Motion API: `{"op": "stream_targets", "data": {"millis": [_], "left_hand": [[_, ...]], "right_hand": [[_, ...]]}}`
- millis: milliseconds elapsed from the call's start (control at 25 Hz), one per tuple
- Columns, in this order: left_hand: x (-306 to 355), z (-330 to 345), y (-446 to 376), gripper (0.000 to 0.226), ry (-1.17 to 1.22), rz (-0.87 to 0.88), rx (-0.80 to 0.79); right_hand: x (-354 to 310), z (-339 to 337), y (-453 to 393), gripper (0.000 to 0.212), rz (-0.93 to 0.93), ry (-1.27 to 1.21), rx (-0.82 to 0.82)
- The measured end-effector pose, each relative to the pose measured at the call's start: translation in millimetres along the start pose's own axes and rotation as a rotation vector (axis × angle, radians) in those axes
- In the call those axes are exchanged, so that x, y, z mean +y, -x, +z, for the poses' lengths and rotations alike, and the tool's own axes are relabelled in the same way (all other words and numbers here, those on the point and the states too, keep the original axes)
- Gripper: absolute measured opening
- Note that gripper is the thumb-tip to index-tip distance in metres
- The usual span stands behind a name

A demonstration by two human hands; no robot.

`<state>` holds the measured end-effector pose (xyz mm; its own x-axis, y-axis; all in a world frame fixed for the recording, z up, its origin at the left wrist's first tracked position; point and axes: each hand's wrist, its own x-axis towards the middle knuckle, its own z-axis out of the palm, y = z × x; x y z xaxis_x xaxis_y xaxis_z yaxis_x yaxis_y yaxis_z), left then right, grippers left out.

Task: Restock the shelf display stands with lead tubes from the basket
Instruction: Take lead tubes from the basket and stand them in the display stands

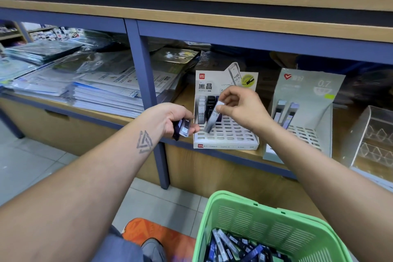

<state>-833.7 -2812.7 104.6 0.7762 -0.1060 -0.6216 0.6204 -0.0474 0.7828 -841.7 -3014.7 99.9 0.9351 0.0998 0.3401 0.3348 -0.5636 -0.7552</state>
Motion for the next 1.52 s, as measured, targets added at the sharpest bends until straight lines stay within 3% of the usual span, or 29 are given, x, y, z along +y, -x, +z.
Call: {"op": "stream_targets", "data": {"millis": [160,320,680,920,1160,1240,1320,1400,1520], "left_hand": [[2.2,-10.7,-0.2,0.011,0.068,0.009,0.032],[3.7,-17.4,-2.5,0.01,0.16,0.027,0.048],[5.3,-16.0,-0.1,0.007,0.125,0.022,0.032],[3.5,-13.6,6.0,0.007,0.129,0.008,-0.015],[1.5,-6.8,14.4,0.008,0.078,0.003,-0.066],[1.1,-3.7,19.2,0.009,0.084,0.012,-0.086],[1.6,-2.0,20.4,0.009,0.082,0.026,-0.104],[1.9,0.2,21.2,0.012,0.072,0.036,-0.137],[3.2,6.0,25.5,0.013,0.07,0.05,-0.204]], "right_hand": [[-7.5,23.4,-12.9,0.011,-0.146,0.208,0.062],[-5.4,42.8,-19.9,0.011,-0.168,0.367,0.037],[-11.1,44.1,-20.2,0.003,-0.18,0.469,-0.036],[-10.8,48.8,-15.4,0.027,-0.248,0.716,-0.028],[-24.9,40.1,-9.9,0.038,-0.258,0.836,-0.153],[-27.6,37.3,-7.7,0.039,-0.23,0.72,-0.067],[-29.3,32.9,-4.7,0.037,-0.076,0.36,-0.001],[-27.8,25.3,0.8,0.044,0.011,0.081,-0.135],[-19.7,12.4,10.8,0.037,-0.26,0.31,-0.286]]}}
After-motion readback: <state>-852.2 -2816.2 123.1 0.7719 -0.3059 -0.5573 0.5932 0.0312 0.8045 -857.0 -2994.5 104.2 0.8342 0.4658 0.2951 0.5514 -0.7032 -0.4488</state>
